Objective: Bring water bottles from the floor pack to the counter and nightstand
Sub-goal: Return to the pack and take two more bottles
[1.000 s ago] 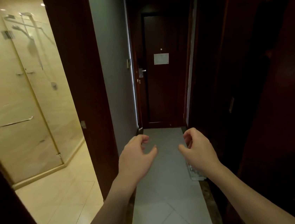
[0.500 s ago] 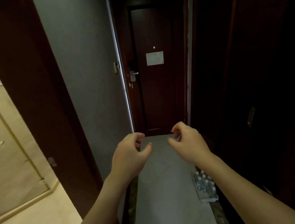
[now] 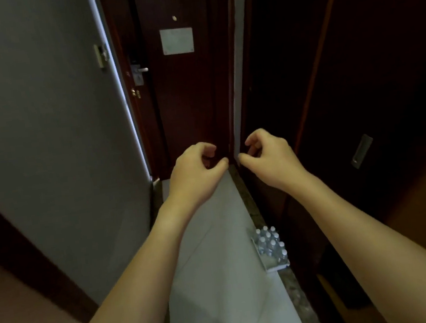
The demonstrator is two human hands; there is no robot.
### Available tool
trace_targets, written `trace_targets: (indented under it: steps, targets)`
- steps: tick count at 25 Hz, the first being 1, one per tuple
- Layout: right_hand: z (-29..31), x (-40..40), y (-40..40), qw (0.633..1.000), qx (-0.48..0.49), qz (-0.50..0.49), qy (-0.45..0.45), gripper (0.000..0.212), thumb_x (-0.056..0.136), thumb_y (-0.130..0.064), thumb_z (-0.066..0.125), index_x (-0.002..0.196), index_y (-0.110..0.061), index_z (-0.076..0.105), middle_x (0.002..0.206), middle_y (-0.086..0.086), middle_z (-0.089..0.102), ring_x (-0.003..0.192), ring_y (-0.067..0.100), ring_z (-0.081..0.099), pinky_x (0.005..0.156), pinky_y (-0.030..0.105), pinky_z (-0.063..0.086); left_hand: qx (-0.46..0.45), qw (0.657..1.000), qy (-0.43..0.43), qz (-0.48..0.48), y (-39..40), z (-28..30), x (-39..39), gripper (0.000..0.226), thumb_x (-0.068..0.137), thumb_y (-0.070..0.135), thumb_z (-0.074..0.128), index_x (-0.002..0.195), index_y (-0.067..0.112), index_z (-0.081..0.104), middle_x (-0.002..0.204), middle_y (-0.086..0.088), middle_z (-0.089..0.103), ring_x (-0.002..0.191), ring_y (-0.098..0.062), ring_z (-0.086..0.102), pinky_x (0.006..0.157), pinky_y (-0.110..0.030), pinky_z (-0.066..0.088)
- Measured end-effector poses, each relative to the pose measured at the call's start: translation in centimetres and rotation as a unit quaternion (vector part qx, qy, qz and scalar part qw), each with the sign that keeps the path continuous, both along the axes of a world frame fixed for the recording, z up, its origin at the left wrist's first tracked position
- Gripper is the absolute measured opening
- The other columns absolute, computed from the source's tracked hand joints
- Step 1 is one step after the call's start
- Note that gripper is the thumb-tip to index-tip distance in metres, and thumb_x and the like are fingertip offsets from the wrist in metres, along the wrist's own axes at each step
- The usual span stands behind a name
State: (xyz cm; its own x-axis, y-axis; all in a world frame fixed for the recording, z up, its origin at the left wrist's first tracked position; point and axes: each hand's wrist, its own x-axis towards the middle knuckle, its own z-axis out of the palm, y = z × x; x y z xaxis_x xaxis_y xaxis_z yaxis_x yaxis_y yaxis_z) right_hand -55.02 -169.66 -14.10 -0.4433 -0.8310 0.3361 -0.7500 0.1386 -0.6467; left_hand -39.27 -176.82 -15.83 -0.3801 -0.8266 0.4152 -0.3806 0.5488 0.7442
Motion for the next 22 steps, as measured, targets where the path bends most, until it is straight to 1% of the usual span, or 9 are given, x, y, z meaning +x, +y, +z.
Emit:
trace_targets:
  steps: [3, 5, 7, 9, 12, 16, 19, 20, 22]
  targets:
    - [-0.5, -2.7, -3.9, 0.999, 0.006, -0.033, -0.009, 0.033, 0.083, -0.037, 0.069, 0.111, -0.022, 0.06, 0.089, -0.01, 0.062, 0.081, 0.013, 0.061, 0.07, 0.032, 0.051, 0.01, 0.999, -0.013, -0.037, -4.9, -0.8, -3.5, 0.041, 0.082, 0.038, 0.071, 0.119, 0.02, 0.067, 0.114, 0.004, 0.068, 0.103, -0.012, 0.063, 0.091, -0.036, 0.054]
    - [-1.2, -4.9, -6.0, 0.999, 0.007, -0.05, -0.017, 0.03, 0.082, -0.036, 0.069, 0.108, -0.023, 0.059, 0.088, -0.009, 0.062, 0.078, 0.011, 0.061, 0.069, 0.032, 0.052, 0.018, 0.998, -0.02, -0.055, -7.7, -1.5, -5.8, 0.04, 0.082, 0.038, 0.071, 0.118, 0.021, 0.067, 0.113, 0.004, 0.068, 0.103, -0.012, 0.063, 0.09, -0.036, 0.054]
    - [-2.2, -7.6, -8.3, 0.998, 0.011, -0.064, -0.026, 0.032, 0.082, -0.038, 0.07, 0.109, -0.024, 0.059, 0.089, -0.01, 0.062, 0.078, 0.01, 0.061, 0.068, 0.032, 0.052, 0.021, 0.997, -0.021, -0.068, -10.6, -2.3, -8.8, 0.039, 0.081, 0.037, 0.072, 0.115, 0.02, 0.068, 0.111, 0.003, 0.068, 0.1, -0.012, 0.064, 0.089, -0.036, 0.055]
    - [-3.4, -10.8, -10.6, 0.996, 0.015, -0.072, -0.045, 0.034, 0.082, -0.038, 0.07, 0.111, -0.024, 0.059, 0.091, -0.008, 0.062, 0.079, 0.011, 0.062, 0.068, 0.033, 0.053, 0.022, 0.997, -0.014, -0.072, -12.9, -3.2, -12.0, 0.034, 0.081, 0.032, 0.073, 0.112, 0.018, 0.069, 0.109, 0.002, 0.068, 0.096, -0.011, 0.064, 0.087, -0.032, 0.055]
    - [-5.4, -17.0, -14.3, 0.993, -0.002, -0.08, -0.085, 0.032, 0.084, -0.034, 0.07, 0.111, -0.022, 0.06, 0.091, -0.005, 0.062, 0.076, 0.013, 0.061, 0.068, 0.034, 0.054, 0.017, 0.997, 0.004, -0.07, -16.0, -4.9, -17.3, 0.028, 0.083, 0.027, 0.072, 0.11, 0.018, 0.07, 0.104, 0.005, 0.067, 0.092, -0.004, 0.062, 0.082, -0.021, 0.053]
    - [-8.3, -24.7, -20.3, 0.988, -0.002, -0.063, -0.138, 0.029, 0.084, -0.031, 0.071, 0.11, -0.02, 0.061, 0.091, -0.002, 0.064, 0.072, 0.014, 0.061, 0.065, 0.033, 0.053, 0.031, 0.998, -0.001, -0.051, -21.3, -7.5, -24.5, 0.027, 0.083, 0.028, 0.071, 0.109, 0.023, 0.067, 0.103, 0.012, 0.064, 0.09, 0.001, 0.06, 0.075, -0.015, 0.047]
    - [-11.0, -29.5, -24.5, 0.981, 0.01, -0.065, -0.185, 0.023, 0.085, -0.026, 0.072, 0.104, -0.02, 0.061, 0.085, -0.001, 0.063, 0.065, 0.009, 0.057, 0.058, 0.025, 0.047, 0.062, 0.997, -0.007, -0.038, -25.1, -10.7, -28.7, 0.025, 0.084, 0.032, 0.069, 0.109, 0.029, 0.065, 0.103, 0.019, 0.06, 0.091, 0.008, 0.057, 0.072, -0.011, 0.044]
    - [-12.3, -31.1, -25.6, 0.976, 0.01, -0.075, -0.203, 0.021, 0.085, -0.024, 0.072, 0.101, -0.021, 0.06, 0.081, -0.002, 0.062, 0.061, 0.008, 0.055, 0.056, 0.023, 0.044, 0.075, 0.996, -0.005, -0.037, -26.3, -12.4, -29.9, 0.025, 0.085, 0.033, 0.068, 0.109, 0.03, 0.065, 0.104, 0.02, 0.06, 0.092, 0.009, 0.057, 0.072, -0.011, 0.044]
    - [-16.8, -34.4, -27.6, 0.966, 0.02, -0.1, -0.238, 0.018, 0.085, -0.022, 0.072, 0.098, -0.02, 0.06, 0.076, -0.004, 0.06, 0.056, 0.006, 0.053, 0.052, 0.02, 0.041, 0.118, 0.992, 0.0, -0.033, -28.5, -17.6, -32.3, 0.025, 0.086, 0.034, 0.067, 0.111, 0.03, 0.064, 0.108, 0.019, 0.061, 0.095, 0.009, 0.057, 0.074, -0.012, 0.045]
